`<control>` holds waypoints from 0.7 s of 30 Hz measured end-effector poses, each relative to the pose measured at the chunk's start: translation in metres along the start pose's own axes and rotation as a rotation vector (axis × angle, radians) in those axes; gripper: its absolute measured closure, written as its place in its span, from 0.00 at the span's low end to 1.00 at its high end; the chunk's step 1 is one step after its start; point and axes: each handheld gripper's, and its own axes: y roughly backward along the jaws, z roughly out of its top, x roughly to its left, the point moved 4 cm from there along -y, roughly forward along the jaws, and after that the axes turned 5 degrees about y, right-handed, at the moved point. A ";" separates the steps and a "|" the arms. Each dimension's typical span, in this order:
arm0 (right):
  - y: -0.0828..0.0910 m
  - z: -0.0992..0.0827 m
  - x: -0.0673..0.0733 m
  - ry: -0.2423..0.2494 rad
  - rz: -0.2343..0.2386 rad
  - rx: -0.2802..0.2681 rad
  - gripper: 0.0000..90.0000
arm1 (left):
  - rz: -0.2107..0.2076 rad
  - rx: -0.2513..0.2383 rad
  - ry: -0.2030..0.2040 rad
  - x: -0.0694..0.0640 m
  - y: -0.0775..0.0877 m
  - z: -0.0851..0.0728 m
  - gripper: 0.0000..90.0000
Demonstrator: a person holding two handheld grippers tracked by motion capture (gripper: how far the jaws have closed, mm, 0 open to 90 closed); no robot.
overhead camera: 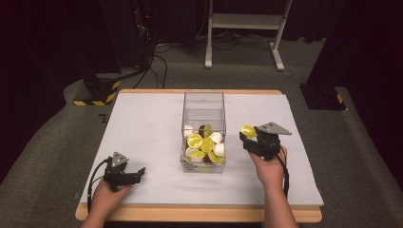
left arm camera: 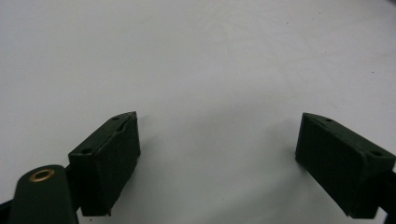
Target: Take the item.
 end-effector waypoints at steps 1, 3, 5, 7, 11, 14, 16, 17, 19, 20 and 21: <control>-0.002 -0.001 -0.002 0.001 -0.006 0.006 0.43 | 0.000 0.000 0.000 0.000 0.000 0.000 0.15; -0.005 -0.004 -0.007 0.003 -0.021 0.013 0.43 | 0.001 -0.002 0.003 0.000 0.000 0.000 0.16; -0.008 -0.006 -0.010 0.004 -0.033 0.020 0.43 | 0.001 -0.003 0.003 0.000 0.000 0.000 0.16; -0.012 -0.009 -0.015 0.000 -0.042 0.032 0.43 | 0.001 -0.002 0.002 0.000 0.000 0.000 0.16; -0.017 -0.014 -0.023 -0.019 -0.054 0.045 0.43 | 0.001 -0.003 0.000 0.000 0.000 0.000 0.16; -0.020 -0.016 -0.028 -0.024 -0.067 0.046 0.43 | 0.001 0.002 -0.006 0.000 0.000 0.000 0.16; -0.022 -0.018 -0.032 -0.030 -0.075 0.046 0.43 | 0.002 -0.001 -0.001 0.000 0.000 0.000 0.16; -0.022 -0.018 -0.032 -0.030 -0.075 0.046 0.43 | 0.002 -0.001 -0.001 0.000 0.000 0.000 0.16; -0.024 -0.019 -0.035 -0.036 -0.080 0.050 0.43 | 0.003 -0.002 -0.001 0.000 0.000 0.000 0.15; -0.025 -0.019 -0.036 -0.040 -0.083 0.052 0.43 | 0.005 -0.001 -0.003 0.000 0.000 0.000 0.15; -0.026 -0.020 -0.037 -0.038 -0.086 0.050 0.43 | 0.005 -0.002 -0.001 0.000 0.000 0.000 0.15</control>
